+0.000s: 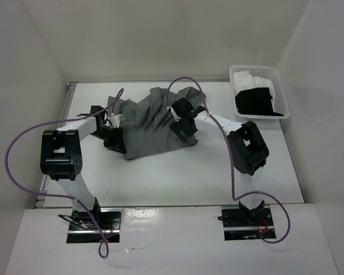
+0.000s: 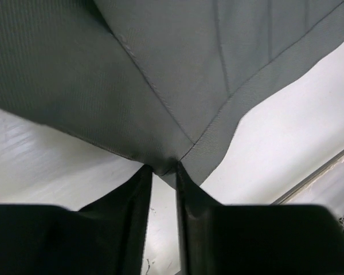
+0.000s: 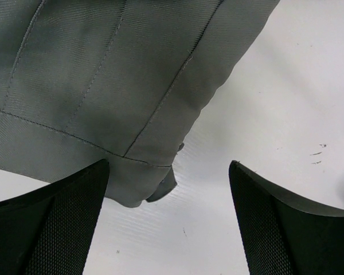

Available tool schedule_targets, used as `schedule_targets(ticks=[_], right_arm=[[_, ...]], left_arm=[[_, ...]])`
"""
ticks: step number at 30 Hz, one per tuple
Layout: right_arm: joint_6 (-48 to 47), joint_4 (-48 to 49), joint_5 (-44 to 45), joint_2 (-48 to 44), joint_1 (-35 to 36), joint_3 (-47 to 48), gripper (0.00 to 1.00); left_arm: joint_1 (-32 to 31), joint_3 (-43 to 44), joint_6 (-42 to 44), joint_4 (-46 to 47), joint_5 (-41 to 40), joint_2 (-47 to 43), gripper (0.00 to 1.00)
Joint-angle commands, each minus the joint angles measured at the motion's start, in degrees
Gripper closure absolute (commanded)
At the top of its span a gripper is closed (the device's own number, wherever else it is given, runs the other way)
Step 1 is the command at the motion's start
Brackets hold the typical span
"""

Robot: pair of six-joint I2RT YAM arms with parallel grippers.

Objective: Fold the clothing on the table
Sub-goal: Flatten the skirt out

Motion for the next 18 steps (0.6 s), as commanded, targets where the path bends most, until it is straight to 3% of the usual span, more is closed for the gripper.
schedule_targets(ticks=[1, 5, 7, 18], right_arm=[[-0.4, -0.83, 1.74, 0.3, 0.35, 2.72, 0.11], [-0.4, -0.83, 2.97, 0.83, 0.35, 2.72, 0.11], [-0.4, -0.83, 2.97, 0.83, 0.35, 2.72, 0.11], [-0.93, -1.44, 3.49, 1.97, 0.35, 3.77, 0.11]], left_arm=[[0.04, -0.94, 0.53, -1.09, 3.6, 3.34, 0.73], [0.04, 3.79, 0.53, -2.75, 4.12, 10.96, 0.96], [0.04, 7.64, 1.06, -2.76, 4.91, 13.61, 1.0], [0.57, 22.94, 0.27, 2.25, -2.46, 16.52, 1.0]])
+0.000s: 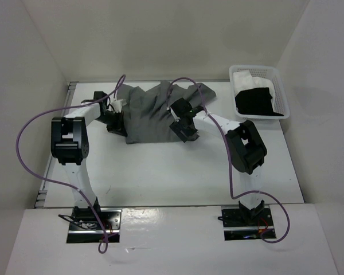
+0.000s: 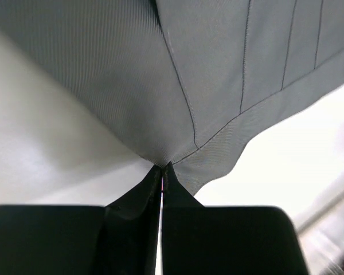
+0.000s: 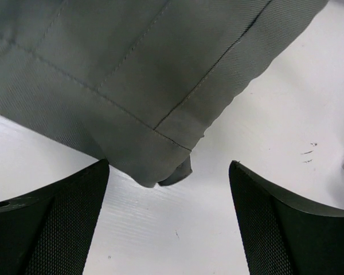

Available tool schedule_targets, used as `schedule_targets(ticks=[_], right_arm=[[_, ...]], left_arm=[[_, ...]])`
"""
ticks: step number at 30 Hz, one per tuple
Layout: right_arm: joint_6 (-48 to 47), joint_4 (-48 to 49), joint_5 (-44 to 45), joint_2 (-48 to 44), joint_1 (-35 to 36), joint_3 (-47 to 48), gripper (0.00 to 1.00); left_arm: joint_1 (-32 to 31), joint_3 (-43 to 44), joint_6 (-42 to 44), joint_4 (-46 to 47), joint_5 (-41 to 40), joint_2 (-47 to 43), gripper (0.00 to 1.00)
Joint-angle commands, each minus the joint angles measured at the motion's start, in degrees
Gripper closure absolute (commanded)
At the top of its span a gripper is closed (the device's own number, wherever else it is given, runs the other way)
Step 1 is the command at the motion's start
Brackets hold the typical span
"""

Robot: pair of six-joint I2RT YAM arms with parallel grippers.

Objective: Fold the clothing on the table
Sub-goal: Flatten the skirt out

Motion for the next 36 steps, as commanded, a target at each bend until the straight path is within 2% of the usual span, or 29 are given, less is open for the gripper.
schedule_targets(ticks=[1, 3, 4, 5, 9, 12, 19, 23, 36], right_arm=[[-0.12, -1.01, 1.0, 1.05, 0.35, 2.9, 0.11], [-0.12, -1.01, 1.0, 1.06, 0.35, 2.9, 0.11], [-0.12, -1.01, 1.0, 1.06, 0.35, 2.9, 0.11], [-0.12, -1.01, 1.0, 1.06, 0.35, 2.9, 0.11], [-0.12, -1.01, 1.0, 0.53, 0.35, 2.37, 0.11], [-0.12, -1.01, 1.0, 0.53, 0.35, 2.37, 0.11], [-0.12, -1.01, 1.0, -0.08, 0.35, 2.37, 0.11], [-0.12, -0.4, 1.52, -1.31, 0.35, 1.06, 0.11], [-1.18, -0.39, 2.67, -2.55, 0.35, -0.62, 0.11]], left_arm=[[1.01, 5.25, 0.24, 2.54, -3.41, 1.82, 1.0], [1.62, 6.4, 0.24, 2.54, -4.72, 1.82, 1.0], [2.15, 7.1, 0.24, 2.01, -4.73, 1.82, 0.97], [2.15, 7.11, 0.24, 2.01, -4.21, 1.82, 0.72], [2.68, 4.74, -0.28, 0.87, -1.31, -3.08, 0.37], [2.68, 1.24, -0.8, 0.87, -0.25, -6.17, 0.29], [2.68, -6.15, -0.81, 3.32, 3.52, -3.38, 0.28], [2.68, -8.79, -0.81, 5.6, 4.23, -2.14, 0.3], [3.21, -5.02, -2.48, 8.86, 5.55, 3.14, 0.36]])
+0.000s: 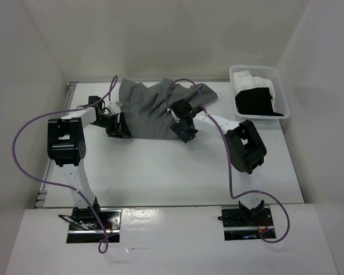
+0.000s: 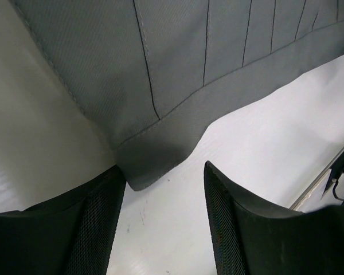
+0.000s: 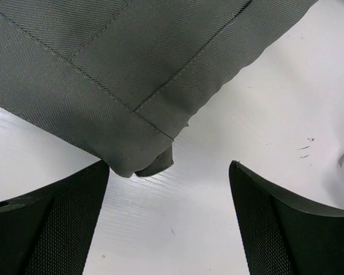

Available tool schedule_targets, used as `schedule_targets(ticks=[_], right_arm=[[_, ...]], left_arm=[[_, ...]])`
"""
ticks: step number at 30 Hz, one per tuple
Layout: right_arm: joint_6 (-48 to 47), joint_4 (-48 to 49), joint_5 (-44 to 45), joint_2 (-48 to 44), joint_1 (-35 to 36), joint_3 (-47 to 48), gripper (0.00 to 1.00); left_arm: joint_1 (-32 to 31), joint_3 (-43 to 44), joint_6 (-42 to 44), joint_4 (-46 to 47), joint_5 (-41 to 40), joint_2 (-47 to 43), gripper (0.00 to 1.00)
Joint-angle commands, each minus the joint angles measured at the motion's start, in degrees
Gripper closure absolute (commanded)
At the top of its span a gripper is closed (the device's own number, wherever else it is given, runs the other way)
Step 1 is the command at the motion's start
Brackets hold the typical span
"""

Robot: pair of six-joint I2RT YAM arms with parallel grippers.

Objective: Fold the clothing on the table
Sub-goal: Flatten the skirt out

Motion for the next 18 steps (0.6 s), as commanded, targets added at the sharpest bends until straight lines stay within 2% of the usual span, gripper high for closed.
schedule_targets(ticks=[1, 4, 7, 12, 13, 14, 15, 18], right_arm=[[-0.54, -0.09, 1.45, -3.01, 0.35, -0.24, 0.11], [-0.54, -0.09, 1.45, -3.01, 0.35, -0.24, 0.11], [-0.54, -0.09, 1.45, -3.01, 0.35, -0.24, 0.11], [-0.54, -0.09, 2.59, -3.53, 0.35, -0.24, 0.11], [-0.54, -0.09, 2.59, -3.53, 0.35, -0.24, 0.11], [-0.54, -0.09, 2.59, -5.01, -0.52, -0.24, 0.11], [0.15, -0.09, 1.55, -5.72, -1.31, -0.24, 0.11], [1.56, -2.44, -7.05, -8.62, -8.07, 0.28, 0.11]], left_arm=[[0.89, 0.59, 0.71, 2.09, -2.8, 3.9, 0.36], [1.42, 0.6, 0.71, 2.61, -2.8, 4.52, 0.37], [1.94, 1.13, 0.71, 2.09, -2.8, 4.52, 0.45], [1.95, -0.1, 1.94, 0.69, -1.57, 5.04, 0.73], [1.95, -0.1, 1.94, 0.68, -1.57, 4.52, 0.81], [1.95, -0.71, 1.94, 0.68, -2.09, 3.82, 0.94], [1.95, -0.72, 1.94, 0.68, -2.09, 3.81, 1.0], [1.95, -1.25, 2.47, 0.68, -3.24, 2.58, 1.0]])
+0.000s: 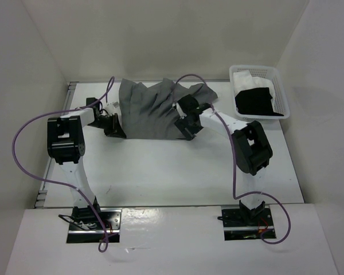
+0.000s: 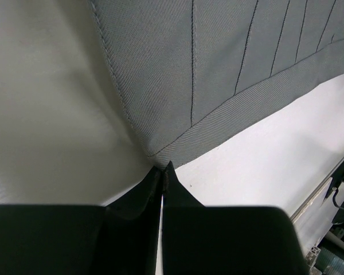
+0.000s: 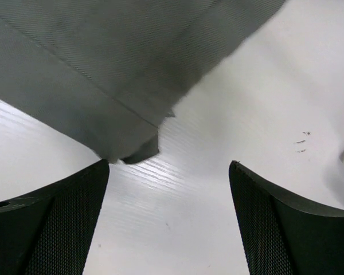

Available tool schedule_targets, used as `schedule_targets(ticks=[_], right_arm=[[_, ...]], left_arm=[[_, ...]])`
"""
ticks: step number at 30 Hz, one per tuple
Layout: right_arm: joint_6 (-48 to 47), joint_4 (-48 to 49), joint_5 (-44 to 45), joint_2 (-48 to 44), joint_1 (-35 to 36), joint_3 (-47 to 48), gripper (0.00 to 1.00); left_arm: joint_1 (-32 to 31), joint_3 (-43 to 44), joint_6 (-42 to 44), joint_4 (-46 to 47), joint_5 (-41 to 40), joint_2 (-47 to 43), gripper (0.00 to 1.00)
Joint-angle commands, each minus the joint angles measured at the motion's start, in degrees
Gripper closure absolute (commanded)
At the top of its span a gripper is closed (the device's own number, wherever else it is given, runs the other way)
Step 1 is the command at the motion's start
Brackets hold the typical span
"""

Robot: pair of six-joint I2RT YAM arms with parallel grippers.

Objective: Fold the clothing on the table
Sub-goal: Flatten the skirt out

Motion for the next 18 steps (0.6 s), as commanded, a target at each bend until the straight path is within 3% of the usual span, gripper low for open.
schedule_targets(ticks=[1, 3, 6, 13, 18], right_arm=[[2.2, -2.65, -11.59, -6.79, -10.58, 2.33, 0.11], [2.99, -3.89, -23.27, -7.5, -15.35, 2.35, 0.11], [3.7, -4.42, -31.75, -8.03, -20.38, 1.39, 0.18], [4.84, -2.66, -46.53, -5.75, -20.91, -3.54, 0.29], [5.36, -2.66, -52.44, -2.68, -20.91, -3.54, 0.3]], left_arm=[[-0.04, -1.84, 3.52, -0.7, -3.76, -0.67, 1.0], [-0.04, -1.84, 3.52, -1.22, -3.76, -0.68, 1.0], [-0.04, -1.84, 3.52, -1.22, -3.06, -0.68, 1.0], [-0.04, -2.36, 2.91, -1.22, -3.06, -1.2, 1.0], [-0.04, -4.99, 2.91, -0.7, -3.06, -2.26, 1.0]])
